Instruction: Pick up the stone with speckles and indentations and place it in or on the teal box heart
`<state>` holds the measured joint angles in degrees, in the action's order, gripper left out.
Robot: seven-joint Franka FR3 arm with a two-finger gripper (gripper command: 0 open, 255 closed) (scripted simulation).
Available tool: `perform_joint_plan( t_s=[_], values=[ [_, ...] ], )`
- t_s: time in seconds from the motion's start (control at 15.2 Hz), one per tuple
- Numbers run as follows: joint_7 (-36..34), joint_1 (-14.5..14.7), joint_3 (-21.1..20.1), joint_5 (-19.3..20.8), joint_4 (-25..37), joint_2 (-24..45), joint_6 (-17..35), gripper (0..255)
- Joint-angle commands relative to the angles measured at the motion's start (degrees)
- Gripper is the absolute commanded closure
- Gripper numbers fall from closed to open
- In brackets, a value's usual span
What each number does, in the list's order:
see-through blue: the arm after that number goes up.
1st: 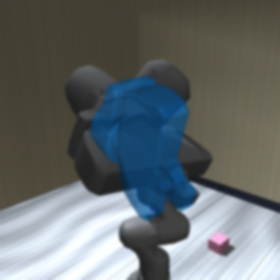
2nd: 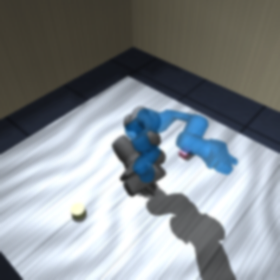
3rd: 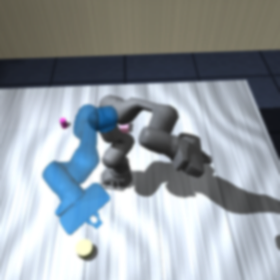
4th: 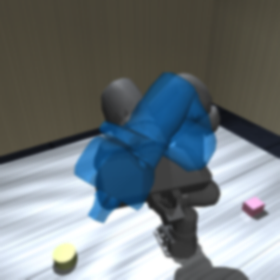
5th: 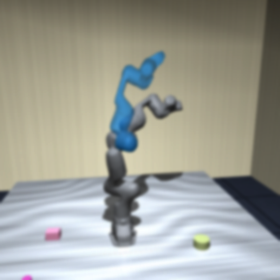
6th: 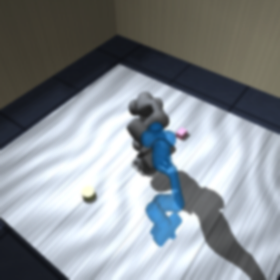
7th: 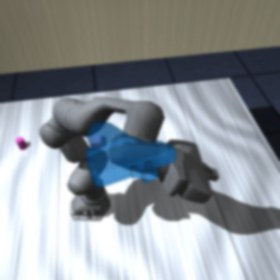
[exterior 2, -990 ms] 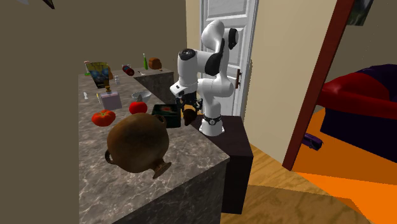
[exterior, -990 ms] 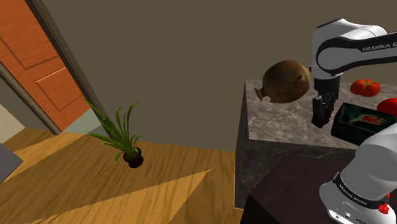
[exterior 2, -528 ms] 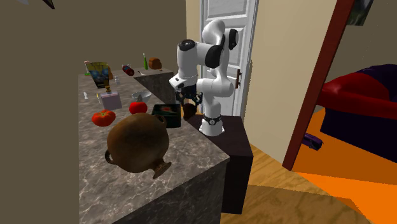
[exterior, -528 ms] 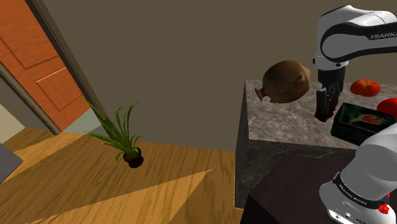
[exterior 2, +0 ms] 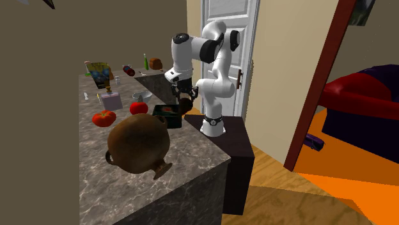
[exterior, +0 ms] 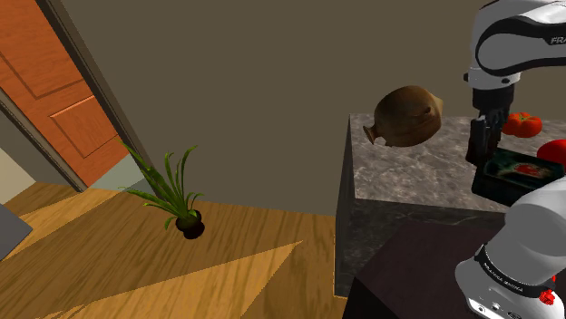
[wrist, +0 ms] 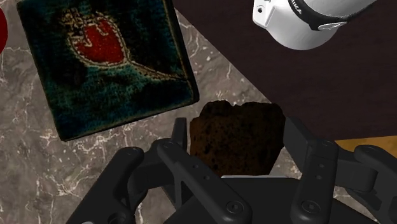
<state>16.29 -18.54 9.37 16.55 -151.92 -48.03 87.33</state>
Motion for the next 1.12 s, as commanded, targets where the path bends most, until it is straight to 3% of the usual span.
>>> perform_joint_plan(
  t_s=[0.0,0.79,1.06],
  values=[
    [2.86,-1.70,2.40,2.87,-0.47,-1.65,-0.55,255],
    [20.03,-10.39,18.92,19.98,2.99,-2.39,1.35,255],
    [19.15,-10.64,20.27,21.14,0.34,-2.10,4.20,255]
  ],
)
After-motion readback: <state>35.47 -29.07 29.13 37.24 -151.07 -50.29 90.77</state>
